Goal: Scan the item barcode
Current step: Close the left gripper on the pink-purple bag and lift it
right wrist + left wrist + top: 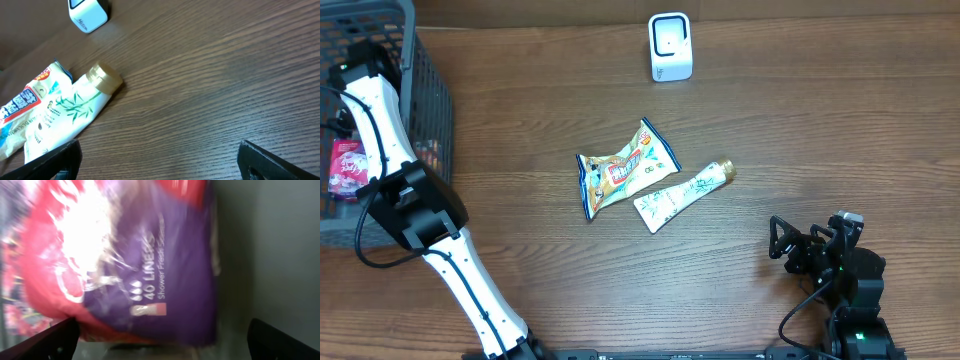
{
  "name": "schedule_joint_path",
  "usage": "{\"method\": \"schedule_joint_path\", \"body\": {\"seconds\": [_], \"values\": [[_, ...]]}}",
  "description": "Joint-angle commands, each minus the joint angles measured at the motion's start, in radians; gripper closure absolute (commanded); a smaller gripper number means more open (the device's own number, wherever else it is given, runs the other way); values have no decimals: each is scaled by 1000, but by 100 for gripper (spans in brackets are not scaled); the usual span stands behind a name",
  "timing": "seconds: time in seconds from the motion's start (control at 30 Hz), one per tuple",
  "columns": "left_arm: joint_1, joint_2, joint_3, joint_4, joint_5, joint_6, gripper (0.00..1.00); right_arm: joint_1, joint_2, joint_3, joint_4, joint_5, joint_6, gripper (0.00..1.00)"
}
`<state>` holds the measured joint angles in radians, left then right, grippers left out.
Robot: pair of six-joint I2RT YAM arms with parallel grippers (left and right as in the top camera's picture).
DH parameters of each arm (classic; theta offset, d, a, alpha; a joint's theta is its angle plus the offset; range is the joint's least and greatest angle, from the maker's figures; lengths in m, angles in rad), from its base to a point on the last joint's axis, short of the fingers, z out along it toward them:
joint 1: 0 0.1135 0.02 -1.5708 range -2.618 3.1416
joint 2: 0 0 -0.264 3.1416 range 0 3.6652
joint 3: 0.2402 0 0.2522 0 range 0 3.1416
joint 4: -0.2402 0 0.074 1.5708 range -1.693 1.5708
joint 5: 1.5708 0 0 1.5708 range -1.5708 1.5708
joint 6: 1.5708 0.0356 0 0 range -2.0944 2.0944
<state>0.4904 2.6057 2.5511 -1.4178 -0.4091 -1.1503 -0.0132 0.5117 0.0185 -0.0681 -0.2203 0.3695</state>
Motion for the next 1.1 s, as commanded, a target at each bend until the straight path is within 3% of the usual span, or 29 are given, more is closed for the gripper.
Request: {"method": "schedule_joint_path", "body": {"seconds": [0.0, 0.73, 0.77, 0.83, 0.87, 1.0, 1.07], "values": [[-5, 70, -12, 5, 45, -17, 0, -1, 0, -10, 5, 9, -2, 0], [134, 73, -12, -67, 82, -1, 1, -1, 16, -10, 3, 9, -2, 0], [141, 73, -12, -69, 82, 1, 13, -1, 22, -10, 3, 10, -2, 0], [152, 73, -12, -70, 87, 12, 59, -1, 31, -10, 3, 10, -2, 0], [156, 73, -12, -70, 89, 21, 73, -1, 34, -10, 3, 10, -2, 0], [158, 73, -12, -75, 90, 32, 94, -1, 35, -10, 3, 10, -2, 0], [157, 73, -12, -74, 97, 51, 96, -1, 35, -10, 3, 10, -2, 0]]}}
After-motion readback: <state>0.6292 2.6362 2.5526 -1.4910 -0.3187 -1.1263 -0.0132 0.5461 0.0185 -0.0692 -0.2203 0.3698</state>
